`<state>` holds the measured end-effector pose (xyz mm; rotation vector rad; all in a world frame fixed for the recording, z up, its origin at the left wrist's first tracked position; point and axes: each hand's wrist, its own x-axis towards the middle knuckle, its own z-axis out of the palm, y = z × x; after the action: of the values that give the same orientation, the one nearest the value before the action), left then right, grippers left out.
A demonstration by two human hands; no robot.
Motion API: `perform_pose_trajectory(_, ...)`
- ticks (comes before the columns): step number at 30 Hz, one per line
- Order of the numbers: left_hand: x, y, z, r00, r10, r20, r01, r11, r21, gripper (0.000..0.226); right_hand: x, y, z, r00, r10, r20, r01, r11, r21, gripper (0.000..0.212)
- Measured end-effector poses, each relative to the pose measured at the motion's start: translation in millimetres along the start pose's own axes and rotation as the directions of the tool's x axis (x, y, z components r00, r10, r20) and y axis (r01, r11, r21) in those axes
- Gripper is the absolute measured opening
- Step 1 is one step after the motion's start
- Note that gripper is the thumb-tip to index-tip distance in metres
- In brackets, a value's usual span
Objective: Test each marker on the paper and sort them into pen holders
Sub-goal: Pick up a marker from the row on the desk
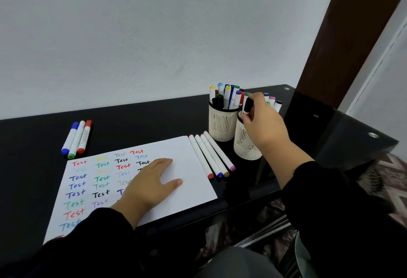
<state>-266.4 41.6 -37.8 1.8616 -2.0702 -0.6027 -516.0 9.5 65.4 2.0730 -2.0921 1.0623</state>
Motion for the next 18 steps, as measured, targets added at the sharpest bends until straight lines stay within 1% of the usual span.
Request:
perform_pose_trajectory(5,-1.7,1.6,-0.1,1.000,0.004,0.002,-0.005,1.000,0.007,0.066,0.1,-2.9,-0.1,0.999,0.045,0.011,-0.045,0.999,-0.004,0.028)
perform_pose_trajectory(8,-3.1,2.4,-0.7,1.000,0.014,0.002,-0.014,0.999,0.037,0.066,1.5,-2.2,0.4,0.997,0.051,0.054,-0.045,0.994,-0.104,0.020)
perform_pose_trajectory(10,-3.8,2.9,-0.5,1.000,0.022,0.001,-0.022,0.998,0.062,0.067,1.5,-1.3,0.5,0.995,0.047,0.082,-0.034,0.988,-0.149,0.022)
perform_pose_trajectory(13,-4.9,4.0,-1.0,1.000,0.023,-0.012,-0.021,0.995,0.101,0.069,-0.2,-1.1,-1.5,0.995,0.021,0.093,-0.004,0.984,-0.179,0.032)
perform_pose_trajectory(16,-6.3,3.5,-1.8,1.000,0.016,-0.011,-0.014,0.989,0.144,0.069,-4.1,-1.9,-4.4,0.997,-0.012,0.071,0.024,0.985,-0.172,0.037)
perform_pose_trajectory(18,-6.1,5.6,-4.2,1.000,0.011,0.007,-0.012,0.988,0.154,0.069,-6.9,-3.2,-5.8,0.997,-0.061,0.042,0.067,0.982,-0.177,0.036)
